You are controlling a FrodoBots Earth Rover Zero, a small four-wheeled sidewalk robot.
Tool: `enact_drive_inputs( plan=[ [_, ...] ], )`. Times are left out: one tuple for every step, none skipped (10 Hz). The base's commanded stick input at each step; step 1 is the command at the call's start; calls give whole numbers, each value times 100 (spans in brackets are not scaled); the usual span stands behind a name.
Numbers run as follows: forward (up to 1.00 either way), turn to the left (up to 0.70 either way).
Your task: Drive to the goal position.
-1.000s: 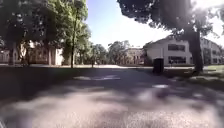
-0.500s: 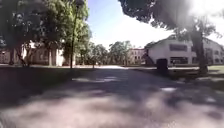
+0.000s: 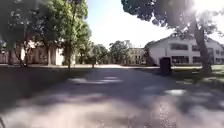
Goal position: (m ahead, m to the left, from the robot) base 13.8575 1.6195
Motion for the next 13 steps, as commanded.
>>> enact_drive_inputs(
  plan=[
    [70,0],
    [70,0],
    [70,0],
    [70,3],
    [70,8],
    [70,13],
    [70,14],
    [70,13],
    [70,9],
    [70,3],
    [70,0],
    [70,0],
    [70,0]
  ],
)
